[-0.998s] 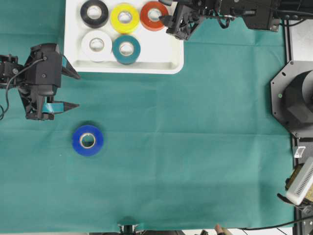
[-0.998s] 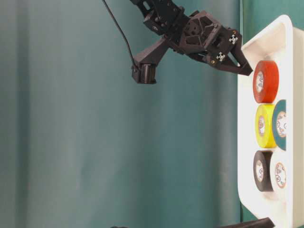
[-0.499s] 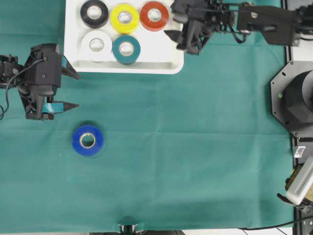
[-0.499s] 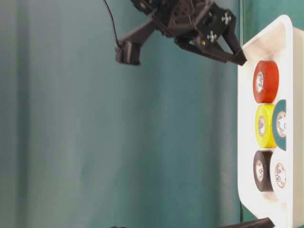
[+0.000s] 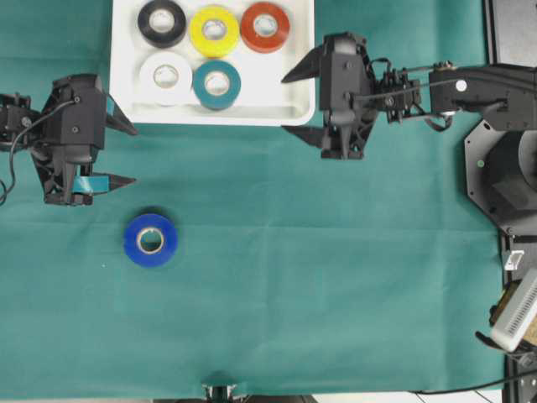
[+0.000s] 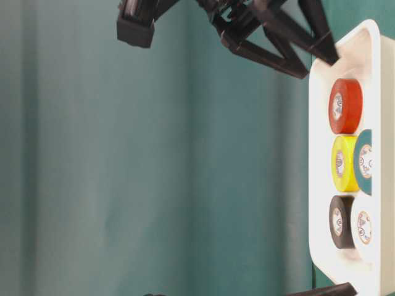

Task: Put the tape alternately from left to right into the white case.
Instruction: 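Open the right gripper, release the orange tape, and withdraw, then move the left gripper onto the blue tape roll and grasp it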

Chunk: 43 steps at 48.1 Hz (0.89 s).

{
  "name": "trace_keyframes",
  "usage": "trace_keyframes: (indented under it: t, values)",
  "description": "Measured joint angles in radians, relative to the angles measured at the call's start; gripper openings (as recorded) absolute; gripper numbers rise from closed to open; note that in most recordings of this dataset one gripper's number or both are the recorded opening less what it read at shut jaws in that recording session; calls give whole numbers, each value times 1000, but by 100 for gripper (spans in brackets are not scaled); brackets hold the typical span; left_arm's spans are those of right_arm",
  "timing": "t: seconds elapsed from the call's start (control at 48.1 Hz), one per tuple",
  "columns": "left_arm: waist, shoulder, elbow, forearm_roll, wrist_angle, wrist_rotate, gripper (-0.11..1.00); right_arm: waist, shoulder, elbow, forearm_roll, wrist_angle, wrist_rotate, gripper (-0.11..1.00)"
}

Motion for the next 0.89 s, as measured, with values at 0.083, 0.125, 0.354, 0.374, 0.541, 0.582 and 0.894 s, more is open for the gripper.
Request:
trace_keyframes:
  t: [0.083, 0.125, 0.354, 0.374, 0.541, 0.582, 0.894]
  values:
    - [0, 0, 0, 0, -2, 0, 99, 41, 0, 11, 0, 0, 6, 87]
    - [0, 0, 0, 2, -2, 0, 99, 60, 0, 15, 0, 0, 6, 87]
    - [0, 0, 0, 0, -2, 0, 99, 130, -2, 29, 0, 0, 8, 87]
    - [0, 0, 0, 0, 0, -2, 99, 135, -2, 29, 0, 0, 9, 87]
    - [0, 0, 0, 0, 0, 0, 99, 146, -2, 34, 0, 0, 9, 87]
    - [-2, 0, 2, 0, -2, 0, 99, 146, -2, 34, 0, 0, 8, 87]
    - [-43, 0, -2, 0, 0, -74, 99, 146, -2, 34, 2, 0, 9, 87]
